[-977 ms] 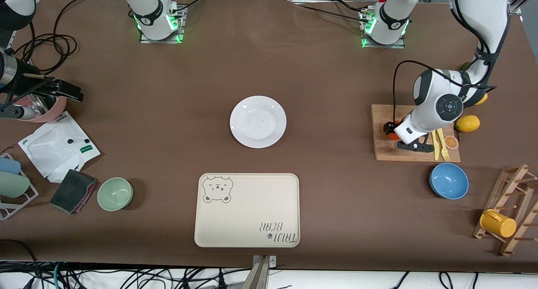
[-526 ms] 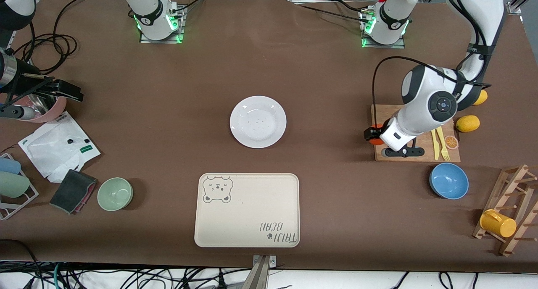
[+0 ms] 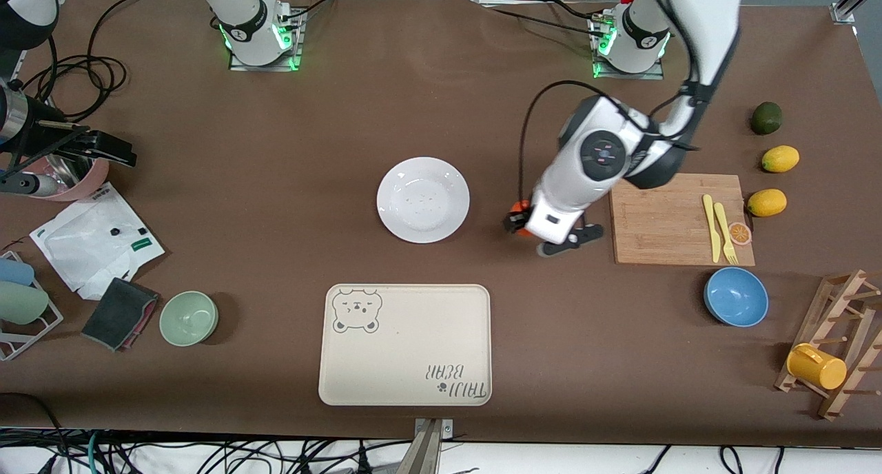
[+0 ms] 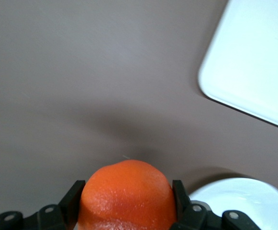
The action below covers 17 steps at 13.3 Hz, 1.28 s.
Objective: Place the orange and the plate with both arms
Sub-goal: 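Carry the orange with the left gripper onto the white plate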
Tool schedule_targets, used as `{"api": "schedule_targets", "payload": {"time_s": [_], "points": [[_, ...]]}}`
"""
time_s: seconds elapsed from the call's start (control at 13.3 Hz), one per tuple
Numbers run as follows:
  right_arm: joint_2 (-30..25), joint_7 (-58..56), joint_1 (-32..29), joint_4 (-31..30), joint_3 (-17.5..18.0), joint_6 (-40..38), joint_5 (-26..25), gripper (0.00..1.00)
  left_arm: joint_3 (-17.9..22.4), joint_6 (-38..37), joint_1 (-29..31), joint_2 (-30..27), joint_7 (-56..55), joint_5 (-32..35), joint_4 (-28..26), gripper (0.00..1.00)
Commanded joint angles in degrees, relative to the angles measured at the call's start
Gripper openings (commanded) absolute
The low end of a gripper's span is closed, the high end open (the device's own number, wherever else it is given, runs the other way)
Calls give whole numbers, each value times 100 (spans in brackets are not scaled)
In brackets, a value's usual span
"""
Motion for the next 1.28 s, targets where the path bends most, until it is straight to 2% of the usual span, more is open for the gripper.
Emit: {"api": "schedule_targets", "payload": {"time_s": [0.0, 0.15, 0.38, 0.53, 0.6, 0.68, 0.83, 0.98, 1.05, 1.2], "points": [[39, -86, -50, 121, 0, -83, 103, 100, 103, -122, -748, 790, -1133, -39, 914, 29], [39, -86, -50, 121, 0, -92, 103, 100, 199, -87, -1250, 1247, -1794, -4, 1319, 29], [39, -95, -58, 130, -9, -74, 94, 100, 691, 385, -2032, 1626, -2164, -22, 1382, 30], [39, -95, -67, 130, -9, -65, 103, 100, 709, 791, -2175, 1777, -2561, -4, 1373, 30], [47, -95, -59, 121, -9, -57, 103, 100, 709, 792, -2158, 1742, -2579, -13, 1373, 58], [56, -121, -50, 121, -9, -48, 103, 100, 709, 783, -2149, 1716, -2605, -4, 1373, 100], [187, -436, 3, 130, 18, -39, 85, 100, 727, 635, -2035, 1576, -2588, 5, 1356, 100], [398, -631, 116, 130, 44, -13, 129, 100, 736, -136, -1877, 1216, -2361, 40, 1373, 100], [451, -623, 178, 130, 70, 48, 355, 100, 727, -575, -1711, 1006, -1959, 118, 1365, 100], [845, -596, 249, 104, 70, 250, 1162, 100, 718, -1428, -1386, 653, -1072, 128, 1373, 100]]}}
